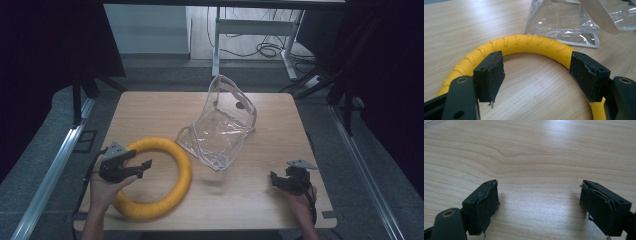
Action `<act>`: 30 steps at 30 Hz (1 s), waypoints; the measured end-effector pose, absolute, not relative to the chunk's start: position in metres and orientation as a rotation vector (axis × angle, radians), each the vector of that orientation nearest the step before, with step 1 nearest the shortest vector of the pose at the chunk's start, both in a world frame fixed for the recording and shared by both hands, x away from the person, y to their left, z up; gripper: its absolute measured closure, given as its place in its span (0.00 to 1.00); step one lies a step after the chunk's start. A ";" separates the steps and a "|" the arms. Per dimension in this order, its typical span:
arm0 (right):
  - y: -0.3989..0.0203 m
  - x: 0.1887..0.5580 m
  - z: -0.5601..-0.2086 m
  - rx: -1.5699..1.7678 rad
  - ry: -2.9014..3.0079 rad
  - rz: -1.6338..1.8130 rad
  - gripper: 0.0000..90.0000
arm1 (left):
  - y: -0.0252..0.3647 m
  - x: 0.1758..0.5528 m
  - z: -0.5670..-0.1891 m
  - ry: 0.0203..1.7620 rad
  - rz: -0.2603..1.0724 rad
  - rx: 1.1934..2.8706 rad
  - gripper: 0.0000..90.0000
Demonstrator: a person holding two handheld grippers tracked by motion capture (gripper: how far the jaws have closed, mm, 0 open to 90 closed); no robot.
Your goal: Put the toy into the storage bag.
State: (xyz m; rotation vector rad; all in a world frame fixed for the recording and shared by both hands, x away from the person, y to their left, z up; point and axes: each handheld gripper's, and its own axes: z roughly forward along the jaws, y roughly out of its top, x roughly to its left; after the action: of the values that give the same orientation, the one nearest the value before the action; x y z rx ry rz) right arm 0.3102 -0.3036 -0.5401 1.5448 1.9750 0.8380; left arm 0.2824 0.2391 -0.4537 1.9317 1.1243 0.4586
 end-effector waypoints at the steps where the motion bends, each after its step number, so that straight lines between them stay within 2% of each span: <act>1: -0.304 0.310 -0.540 1.550 1.970 0.837 0.17 | 0.239 0.282 -0.453 1.122 0.456 1.937 0.31; 13: -0.304 0.310 -0.540 1.550 1.969 0.838 0.18 | 0.213 0.280 -0.447 1.017 0.313 2.059 0.31; 17: -0.304 0.310 -0.540 1.551 1.969 0.839 0.18 | 0.193 0.274 -0.449 0.945 0.238 2.196 0.30; 20: -0.304 0.310 -0.540 1.551 1.969 0.839 0.18 | 0.187 0.272 -0.452 0.933 0.209 2.233 0.30; 30: -0.304 0.310 -0.540 1.551 1.969 0.839 0.18 | 0.181 0.264 -0.461 0.902 0.108 2.270 0.30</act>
State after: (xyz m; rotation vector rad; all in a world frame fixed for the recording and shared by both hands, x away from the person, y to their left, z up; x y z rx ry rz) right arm 0.3103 -0.3040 -0.5401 1.5507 1.9687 0.8387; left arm 0.2636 0.1810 -0.4606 2.2705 0.9020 0.1077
